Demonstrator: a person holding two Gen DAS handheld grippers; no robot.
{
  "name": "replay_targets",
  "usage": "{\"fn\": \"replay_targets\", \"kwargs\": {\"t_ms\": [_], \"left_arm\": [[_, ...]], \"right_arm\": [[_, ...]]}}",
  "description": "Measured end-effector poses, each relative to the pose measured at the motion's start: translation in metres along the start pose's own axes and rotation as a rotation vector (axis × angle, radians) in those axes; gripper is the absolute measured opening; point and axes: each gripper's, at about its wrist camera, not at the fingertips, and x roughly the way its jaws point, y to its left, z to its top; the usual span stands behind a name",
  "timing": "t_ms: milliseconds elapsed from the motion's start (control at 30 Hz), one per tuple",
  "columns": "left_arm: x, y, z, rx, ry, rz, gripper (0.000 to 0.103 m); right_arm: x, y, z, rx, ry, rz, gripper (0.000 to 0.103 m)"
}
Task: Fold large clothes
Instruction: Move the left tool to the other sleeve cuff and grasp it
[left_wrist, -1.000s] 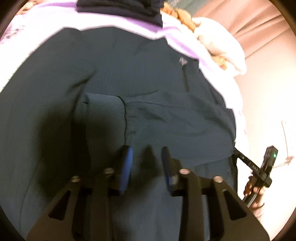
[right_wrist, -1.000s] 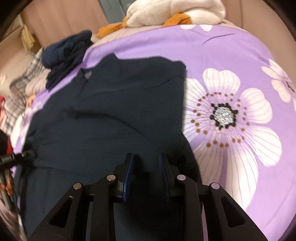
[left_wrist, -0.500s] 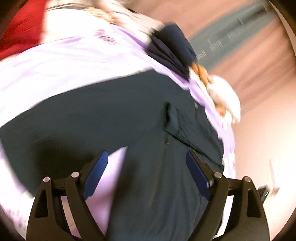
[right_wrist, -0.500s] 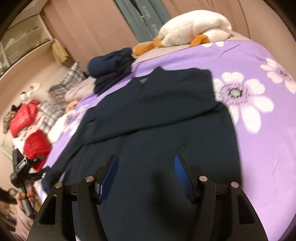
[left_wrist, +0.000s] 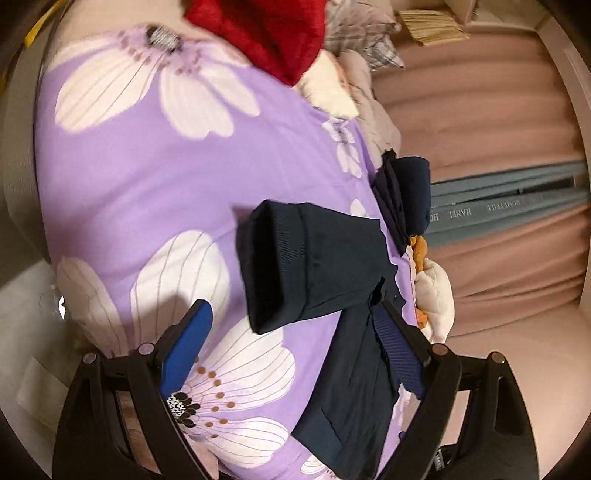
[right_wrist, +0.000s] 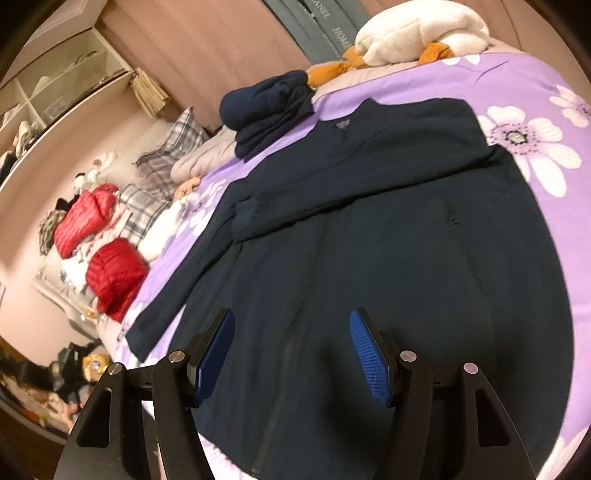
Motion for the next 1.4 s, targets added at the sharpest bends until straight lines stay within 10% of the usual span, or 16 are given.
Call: {"fn": "replay_targets", "kwargs": {"t_ms": [900, 1000, 1067, 1400], "left_arm": [[0.089, -0.028, 0.031, 0.162, 0.105, 0.038, 0.096], [0.093, -0.029, 0.030, 0.169, 0.106, 0.034, 0.074], [0.096, -0.023, 0.031, 0.146, 0.115, 0.036, 0.032], [0.090, -0.034, 0.035, 0.129, 0.078, 0.032, 0.011]], "right_arm": [[0.001, 0.032, -0.011, -0.054, 0.032, -0.041, 0.064], [0.004, 0.037, -0.011, -0.069, 0.042, -0.046, 0.064], [0.006, 0.039, -0.011, -0.073, 0.047, -0.049, 0.064], [0.015, 0.040, -0.010, -0.076, 0.070, -0.049, 0.064]]}}
